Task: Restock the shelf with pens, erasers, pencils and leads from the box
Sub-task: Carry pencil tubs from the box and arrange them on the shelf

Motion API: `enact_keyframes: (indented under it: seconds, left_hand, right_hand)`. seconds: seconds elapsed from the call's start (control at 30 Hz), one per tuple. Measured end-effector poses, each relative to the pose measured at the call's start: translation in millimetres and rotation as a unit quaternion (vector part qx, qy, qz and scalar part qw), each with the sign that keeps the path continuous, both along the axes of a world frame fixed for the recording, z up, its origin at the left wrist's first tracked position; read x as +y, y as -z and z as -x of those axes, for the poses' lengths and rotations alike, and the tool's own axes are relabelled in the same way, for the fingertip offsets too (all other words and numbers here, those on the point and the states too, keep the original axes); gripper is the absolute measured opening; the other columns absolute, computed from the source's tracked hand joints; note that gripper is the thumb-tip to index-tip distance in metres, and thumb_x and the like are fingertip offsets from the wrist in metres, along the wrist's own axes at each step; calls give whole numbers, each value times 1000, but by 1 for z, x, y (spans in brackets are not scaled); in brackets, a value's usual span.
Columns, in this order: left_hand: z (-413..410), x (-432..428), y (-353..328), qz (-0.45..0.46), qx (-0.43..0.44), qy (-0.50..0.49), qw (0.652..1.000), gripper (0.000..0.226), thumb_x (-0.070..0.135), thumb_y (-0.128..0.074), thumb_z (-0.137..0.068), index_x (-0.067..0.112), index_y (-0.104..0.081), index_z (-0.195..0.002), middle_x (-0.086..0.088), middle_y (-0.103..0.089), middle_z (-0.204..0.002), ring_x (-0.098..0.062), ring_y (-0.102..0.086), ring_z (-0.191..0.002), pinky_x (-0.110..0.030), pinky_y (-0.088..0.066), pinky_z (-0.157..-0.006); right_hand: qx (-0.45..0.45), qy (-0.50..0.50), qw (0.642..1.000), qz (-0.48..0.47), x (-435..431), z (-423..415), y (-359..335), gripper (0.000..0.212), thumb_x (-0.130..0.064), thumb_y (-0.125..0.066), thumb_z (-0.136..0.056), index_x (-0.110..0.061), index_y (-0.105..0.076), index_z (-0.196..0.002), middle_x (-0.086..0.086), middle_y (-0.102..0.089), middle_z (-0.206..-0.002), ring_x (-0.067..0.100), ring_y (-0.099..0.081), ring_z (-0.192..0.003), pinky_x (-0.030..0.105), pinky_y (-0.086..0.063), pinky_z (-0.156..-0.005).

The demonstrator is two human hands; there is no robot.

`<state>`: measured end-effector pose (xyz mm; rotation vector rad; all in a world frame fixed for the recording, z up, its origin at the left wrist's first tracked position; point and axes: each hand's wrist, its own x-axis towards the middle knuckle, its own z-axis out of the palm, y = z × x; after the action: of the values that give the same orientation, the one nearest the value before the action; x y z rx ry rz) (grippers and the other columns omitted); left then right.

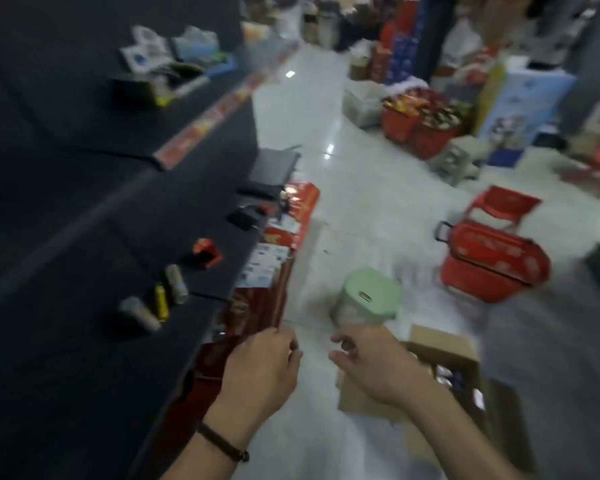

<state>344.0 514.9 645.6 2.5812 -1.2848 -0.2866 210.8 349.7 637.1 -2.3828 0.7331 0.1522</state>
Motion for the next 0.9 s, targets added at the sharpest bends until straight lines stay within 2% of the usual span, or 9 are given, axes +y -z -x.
enact_keyframes:
  seconds: [0.17, 0.27, 0.4, 0.6, 0.7, 0.77, 0.83, 0.9]
  left_hand:
    - [115, -126, 62, -118, 68, 133, 982, 22, 46, -49, -102, 28, -62, -101, 8, -65, -99, -20, -67, -94, -39, -57, -79]
    - [169, -187, 91, -192, 140, 203, 950, 27, 47, -49, -102, 27, -67, -102, 7, -67, -97, -18, -66, -89, -40, -59, -80]
    - [209, -263, 135, -265, 249, 263, 894, 28, 51, -53, -105, 34, -58, -127, 8, -67, -113, -14, -64, -101, -35, -55, -91]
    - [222, -376, 243, -281, 272, 285, 875, 27, 42, -50, -109, 27, -60, -129, 6, -66, -120, -11, -60, -101, -26, -48, -81]
    - [225, -421, 324, -311, 287, 282, 861, 26, 42, -51, -108, 28, -58, -130, 6, -64, -120, -13, -63, -101, -29, -55, -85]
    - [227, -454, 387, -331, 290, 284, 852, 19, 38, -52, -107, 32, -59, -123, 7, -65, -114, -14, -65, -98, -35, -58, -88]
    - [228, -490, 450, -339, 295, 282, 848, 9, 34, -55, -105, 38, -58, -112, 9, -66, -106, -12, -64, -92, -34, -58, -84]
    - [231, -525, 518, -331, 285, 275, 856, 14, 28, -58, -105, 33, -60, -118, 5, -66, -117, -18, -66, -103, -28, -54, -86]
  right_hand:
    - [111, 132, 983, -58, -97, 168, 56, 24, -34, -60, -98, -19, -69, -114, 5, -72, -115, 32, -67, -111, 37, -54, -86]
    - [135, 211, 964, -94, -139, 248, 86, 32, -42, -61, -98, -19, -69, -120, 7, -71, -123, 29, -67, -113, 37, -55, -90]
    - [165, 286, 935, -126, -193, 316, 133, 44, -46, -60, -103, -20, -62, -138, 4, -66, -137, 23, -61, -125, 32, -49, -98]
    - [193, 369, 889, -189, -273, 349, 235, 42, -43, -61, -104, -20, -59, -140, 4, -64, -137, 20, -62, -124, 32, -51, -103]
    - [201, 392, 869, -225, -312, 345, 306, 43, -41, -63, -103, -19, -58, -139, 5, -65, -134, 22, -62, -122, 36, -52, -103]
    - [185, 402, 860, -253, -344, 338, 369, 42, -42, -65, -99, -20, -58, -134, 3, -69, -123, 23, -66, -115, 36, -54, -98]
    - [155, 431, 842, -286, -372, 333, 446, 40, -43, -68, -95, -23, -61, -129, 0, -73, -115, 21, -69, -106, 37, -57, -91]
    - [153, 447, 826, -307, -402, 330, 530, 43, -38, -69, -95, -20, -62, -133, 1, -71, -123, 22, -68, -110, 33, -53, -88]
